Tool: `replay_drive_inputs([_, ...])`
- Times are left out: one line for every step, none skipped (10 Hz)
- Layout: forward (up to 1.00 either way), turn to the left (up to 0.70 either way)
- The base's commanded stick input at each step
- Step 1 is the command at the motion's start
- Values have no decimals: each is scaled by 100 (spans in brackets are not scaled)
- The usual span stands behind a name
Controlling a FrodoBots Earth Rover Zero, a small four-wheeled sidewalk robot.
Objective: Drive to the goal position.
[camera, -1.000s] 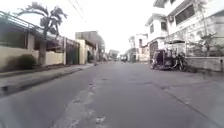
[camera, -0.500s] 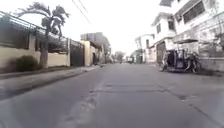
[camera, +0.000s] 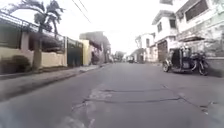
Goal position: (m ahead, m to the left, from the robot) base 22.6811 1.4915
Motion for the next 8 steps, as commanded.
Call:
replay_drive_inputs([100,-30])
replay_drive_inputs([100,-13])
replay_drive_inputs([100,10])
replay_drive_inputs([100,10])
replay_drive_inputs([100,10])
replay_drive_inputs([100,10])
replay_drive_inputs([100,10])
replay_drive_inputs([100,-4])
